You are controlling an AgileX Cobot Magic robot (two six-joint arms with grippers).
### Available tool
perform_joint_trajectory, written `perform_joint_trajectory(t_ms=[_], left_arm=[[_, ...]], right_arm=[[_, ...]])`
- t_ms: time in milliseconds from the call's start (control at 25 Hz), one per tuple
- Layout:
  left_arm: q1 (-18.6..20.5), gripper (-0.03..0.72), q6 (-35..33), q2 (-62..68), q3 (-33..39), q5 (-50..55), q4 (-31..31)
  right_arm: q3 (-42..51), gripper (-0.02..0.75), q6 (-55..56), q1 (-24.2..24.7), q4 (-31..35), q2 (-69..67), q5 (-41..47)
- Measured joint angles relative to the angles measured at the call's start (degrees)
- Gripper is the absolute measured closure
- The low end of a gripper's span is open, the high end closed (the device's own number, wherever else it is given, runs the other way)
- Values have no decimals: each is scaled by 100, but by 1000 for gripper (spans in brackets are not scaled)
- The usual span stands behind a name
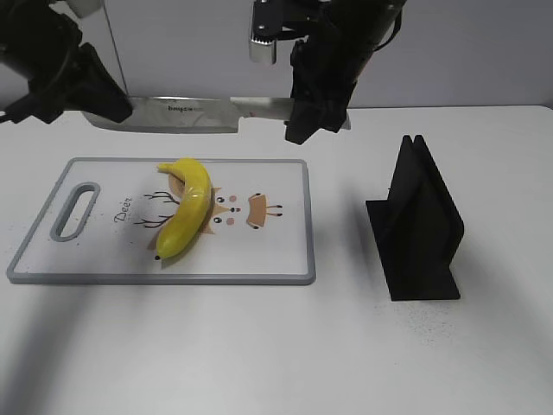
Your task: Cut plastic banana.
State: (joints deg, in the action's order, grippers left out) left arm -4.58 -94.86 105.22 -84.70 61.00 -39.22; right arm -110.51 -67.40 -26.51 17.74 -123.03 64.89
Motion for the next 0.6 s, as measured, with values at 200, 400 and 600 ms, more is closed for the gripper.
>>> perform_joint_trajectory(t_ms=[200, 400, 600], left_arm=[[-255, 682, -30, 6, 0, -153, 469], [-311, 686, -30, 98, 0, -227, 556], [-311, 686, -30, 158, 0, -351, 590]], right_arm=[[0, 557, -62, 0, -101, 0, 7], [0, 557, -62, 0, -137, -4, 7], [-12, 557, -62, 0, -132, -89, -105]])
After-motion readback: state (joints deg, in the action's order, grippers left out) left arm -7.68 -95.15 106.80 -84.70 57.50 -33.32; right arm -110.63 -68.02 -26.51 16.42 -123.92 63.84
